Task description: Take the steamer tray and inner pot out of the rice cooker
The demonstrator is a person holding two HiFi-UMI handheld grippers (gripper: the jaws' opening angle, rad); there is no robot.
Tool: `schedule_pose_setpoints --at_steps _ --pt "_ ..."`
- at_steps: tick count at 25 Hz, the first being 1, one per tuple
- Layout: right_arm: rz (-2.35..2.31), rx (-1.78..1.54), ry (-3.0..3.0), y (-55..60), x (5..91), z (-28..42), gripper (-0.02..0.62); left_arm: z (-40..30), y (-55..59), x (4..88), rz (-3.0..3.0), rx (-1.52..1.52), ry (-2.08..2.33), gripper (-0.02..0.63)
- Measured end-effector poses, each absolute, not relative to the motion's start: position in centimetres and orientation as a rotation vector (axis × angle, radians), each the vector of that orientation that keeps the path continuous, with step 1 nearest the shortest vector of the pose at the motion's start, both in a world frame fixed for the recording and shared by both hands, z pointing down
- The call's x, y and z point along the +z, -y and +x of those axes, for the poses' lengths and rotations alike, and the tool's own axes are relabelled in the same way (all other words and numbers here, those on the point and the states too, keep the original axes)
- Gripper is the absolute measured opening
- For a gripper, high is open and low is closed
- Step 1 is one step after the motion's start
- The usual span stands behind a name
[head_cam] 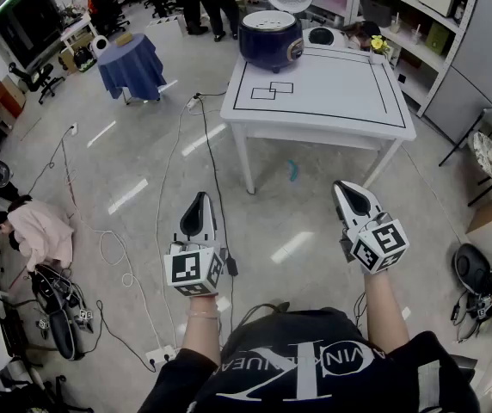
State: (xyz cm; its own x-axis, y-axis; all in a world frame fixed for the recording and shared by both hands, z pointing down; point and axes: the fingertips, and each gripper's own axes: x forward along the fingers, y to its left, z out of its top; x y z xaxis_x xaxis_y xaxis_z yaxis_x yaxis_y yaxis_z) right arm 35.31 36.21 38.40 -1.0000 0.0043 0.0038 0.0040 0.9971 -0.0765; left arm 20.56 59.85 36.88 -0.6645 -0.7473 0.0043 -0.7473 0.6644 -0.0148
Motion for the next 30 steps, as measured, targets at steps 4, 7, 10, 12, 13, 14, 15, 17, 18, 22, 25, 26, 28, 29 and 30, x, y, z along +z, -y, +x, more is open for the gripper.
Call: schedule_pose_setpoints --at_steps 4,7,10,12,13,14,15,17,18,22,25,26,28,29,30 --pt "-0.014 0.113 3.135 -36.5 38.5 34.9 -0.002 19.8 -60.3 36.8 -1.269 -0.022 -2.864 0.018" --pt "-0.012 0.117 3.129 -36.8 38.9 34.8 -0.002 19.6 -60.6 37.2 -1.270 -0.018 -2.871 0.018" --pt "-0.012 0.121 3.118 -37.4 39.4 34.8 -0.002 19.6 -60.7 37.7 -1.288 -0.010 -2.876 0.018" --pt "-0.008 0.125 3.112 -37.7 39.7 34.9 -0.002 19.7 -60.8 38.0 -1.302 -0.007 -2.877 0.018" --pt "-0.005 0.126 3.109 -37.8 39.8 35.0 -0.002 19.7 -60.8 38.1 -1.308 -0.007 -2.876 0.018" --pt "-0.003 0.126 3.106 -37.9 39.9 35.0 -0.002 19.7 -60.8 38.1 -1.312 -0.008 -2.875 0.018" --pt "-0.002 0.125 3.103 -37.9 40.0 35.0 -0.002 19.8 -60.7 38.2 -1.317 -0.010 -2.873 0.018" --pt "0.004 0.129 3.097 -37.8 40.2 35.1 -0.002 19.8 -60.7 38.3 -1.325 -0.012 -2.872 0.018" --pt "0.011 0.134 3.096 -37.8 40.3 35.0 -0.002 19.8 -60.8 38.3 -1.329 -0.007 -2.873 0.018" --pt "0.066 0.162 3.107 -37.6 40.2 34.9 -0.002 19.3 -61.4 38.3 -1.341 0.053 -2.876 0.020" --pt "0.060 0.194 3.117 -37.3 40.0 34.8 0.099 18.8 -61.3 38.5 -1.341 0.106 -2.886 0.026" --pt "0.064 0.206 3.121 -37.1 39.9 34.9 0.106 18.7 -61.2 38.5 -1.343 0.116 -2.887 0.036" --pt "0.079 0.223 3.129 -36.6 39.7 34.9 0.121 18.5 -60.8 38.5 -1.359 0.124 -2.886 0.099" --pt "0.087 0.229 3.131 -36.5 39.6 34.9 0.134 18.4 -60.6 38.5 -1.367 0.125 -2.886 0.107" --pt "0.094 0.233 3.131 -36.3 39.6 34.8 0.140 18.2 -60.4 38.6 -1.373 0.125 -2.886 0.107"
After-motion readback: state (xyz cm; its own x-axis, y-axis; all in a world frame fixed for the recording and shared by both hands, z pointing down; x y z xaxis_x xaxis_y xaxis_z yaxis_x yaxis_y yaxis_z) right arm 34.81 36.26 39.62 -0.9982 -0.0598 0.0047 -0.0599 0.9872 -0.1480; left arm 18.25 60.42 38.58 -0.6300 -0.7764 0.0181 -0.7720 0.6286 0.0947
